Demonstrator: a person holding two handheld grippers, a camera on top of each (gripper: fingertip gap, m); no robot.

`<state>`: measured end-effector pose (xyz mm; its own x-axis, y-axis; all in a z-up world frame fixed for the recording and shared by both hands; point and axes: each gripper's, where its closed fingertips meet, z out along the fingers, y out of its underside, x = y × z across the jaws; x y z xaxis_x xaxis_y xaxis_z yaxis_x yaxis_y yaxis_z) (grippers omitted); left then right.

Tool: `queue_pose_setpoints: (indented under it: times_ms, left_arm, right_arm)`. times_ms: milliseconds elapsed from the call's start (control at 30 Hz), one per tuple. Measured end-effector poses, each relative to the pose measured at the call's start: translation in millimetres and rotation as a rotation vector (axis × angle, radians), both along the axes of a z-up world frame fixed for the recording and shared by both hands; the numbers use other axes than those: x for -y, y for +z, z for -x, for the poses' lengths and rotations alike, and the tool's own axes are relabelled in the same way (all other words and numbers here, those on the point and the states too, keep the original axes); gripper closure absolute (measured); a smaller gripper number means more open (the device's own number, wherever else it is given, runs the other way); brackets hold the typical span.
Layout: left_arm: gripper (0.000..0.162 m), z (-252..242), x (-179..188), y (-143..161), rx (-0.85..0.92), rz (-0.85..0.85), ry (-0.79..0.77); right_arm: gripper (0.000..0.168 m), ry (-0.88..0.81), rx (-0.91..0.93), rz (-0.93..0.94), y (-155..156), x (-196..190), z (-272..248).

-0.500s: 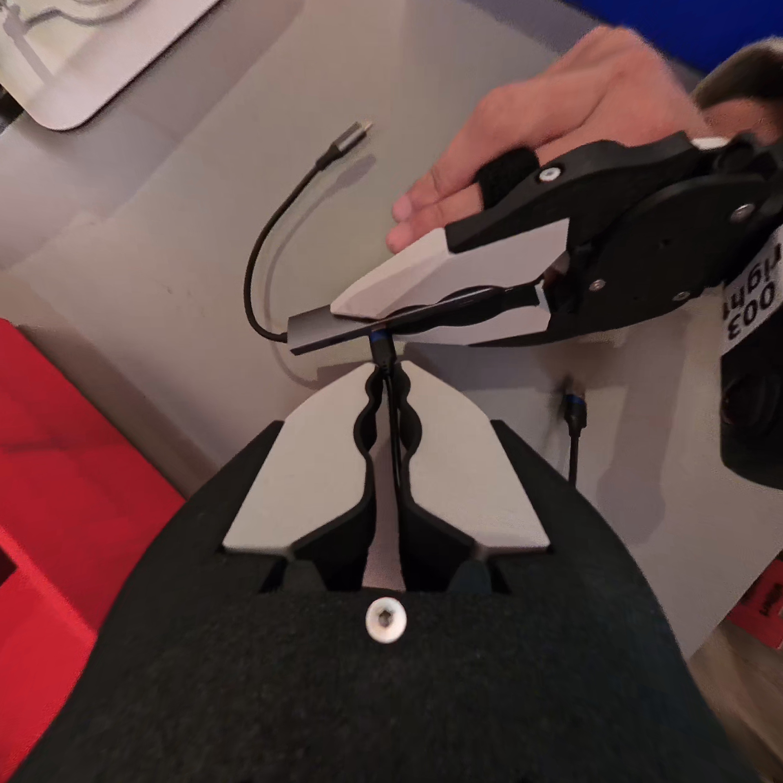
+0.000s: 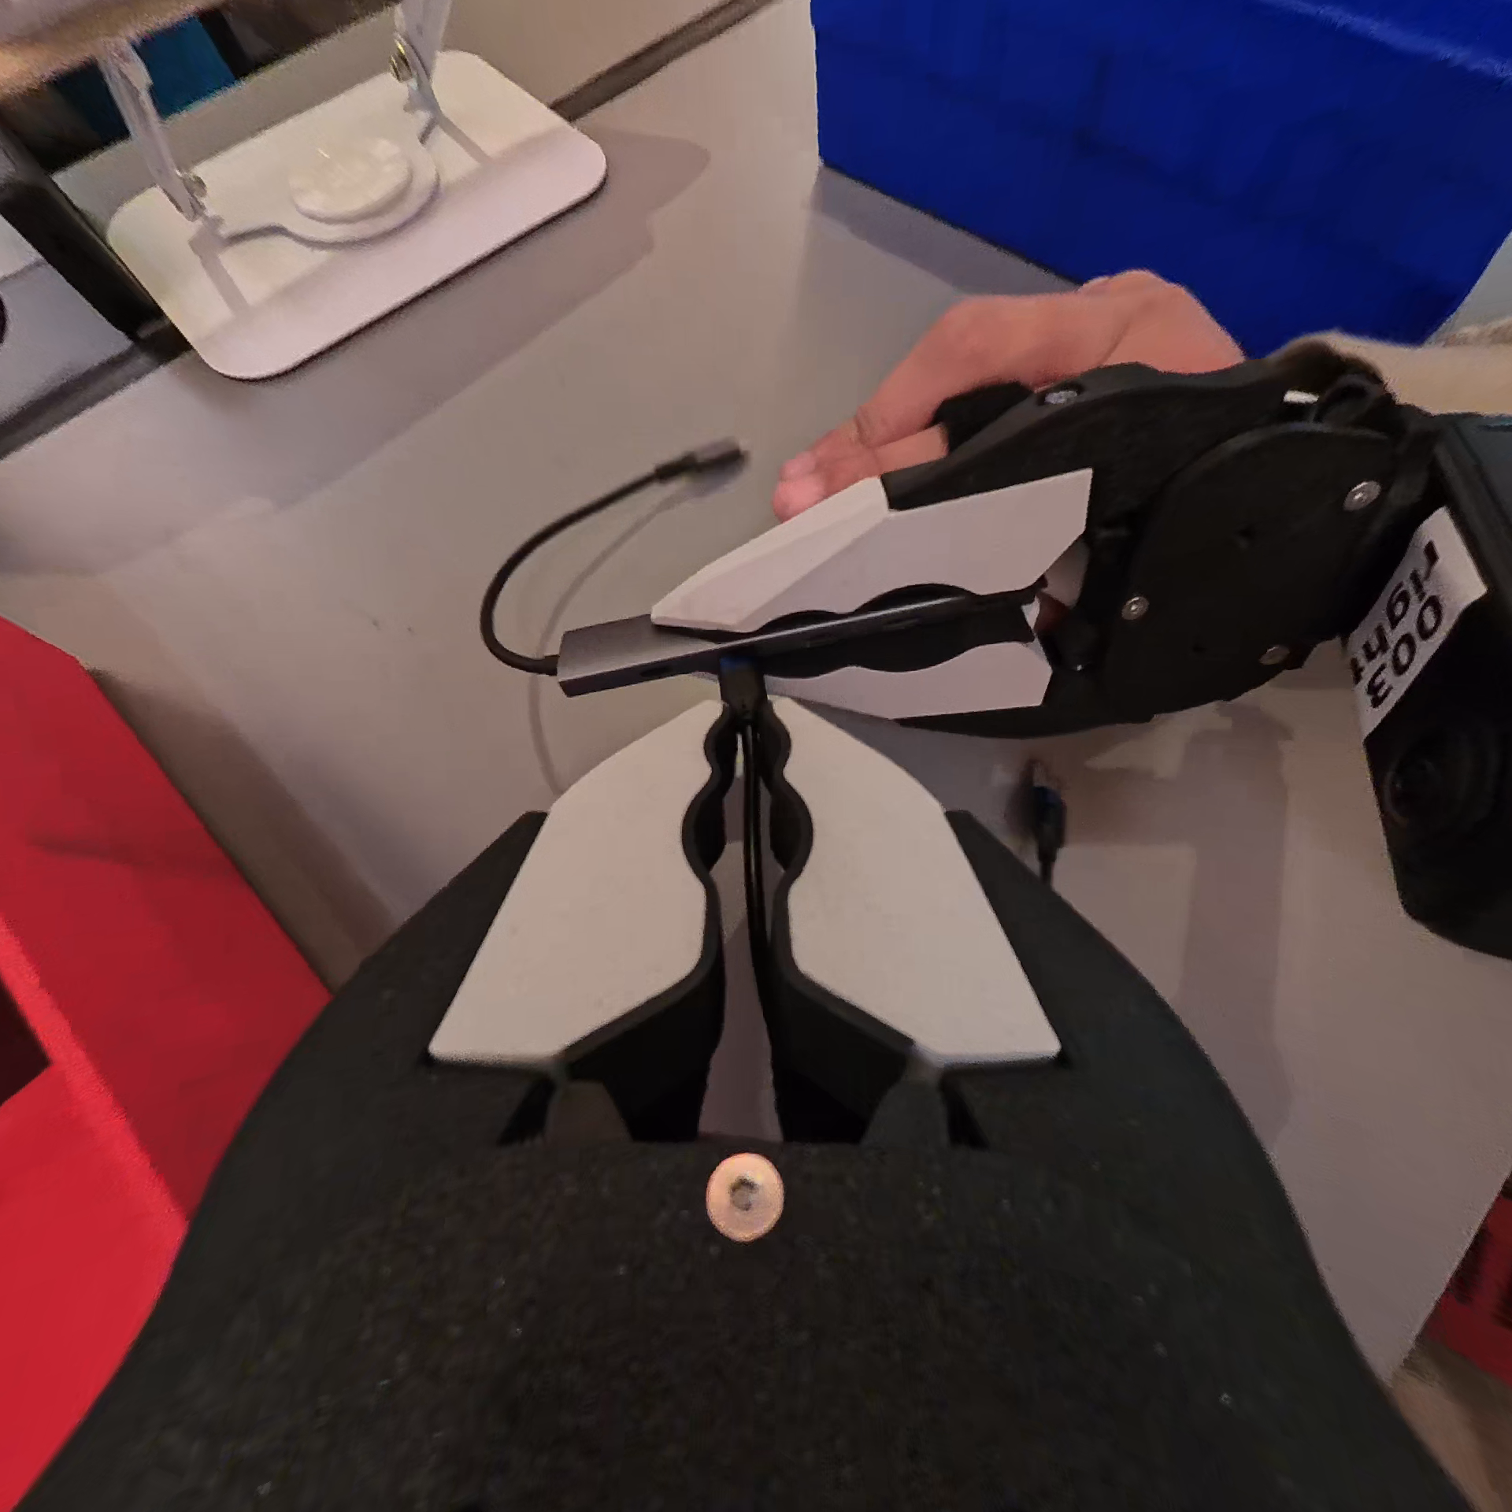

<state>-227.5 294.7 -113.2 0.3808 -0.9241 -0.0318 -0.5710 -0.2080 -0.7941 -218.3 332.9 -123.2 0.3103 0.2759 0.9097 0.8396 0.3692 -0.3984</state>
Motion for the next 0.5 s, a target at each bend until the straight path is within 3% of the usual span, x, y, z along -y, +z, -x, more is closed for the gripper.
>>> queue_pose_setpoints:
  times_ms: [167,267,367,433,500]
  left_arm:
    - [0.142,15.8,21.1,46.7,0.195,-0.063,0.053]
    - [0.135,52.8,42.0,62.8,0.349,-0.098,0.128]
    - [0.138,81.0,67.3,26.1,0.409,-0.037,0.141]
    - [0.142,94.1,72.6,-12.2,0.298,-0.018,0.171]
    - [0.142,92.1,72.6,-17.6,0.232,-0.010,0.152]
  right_arm:
    - [0.160,-0.008,-0.044,0.002,7.0,-0.6,-11.3]
    - [0.160,-0.051,-0.246,0.105,27.2,-5.3,-27.2]
    - [0.160,-0.054,-0.487,0.244,82.4,2.7,-43.6]
    - [0.160,-0.072,-0.556,0.320,124.8,12.7,-60.2]
    - [0.160,-0.108,-0.619,0.352,170.5,22.9,-87.5]
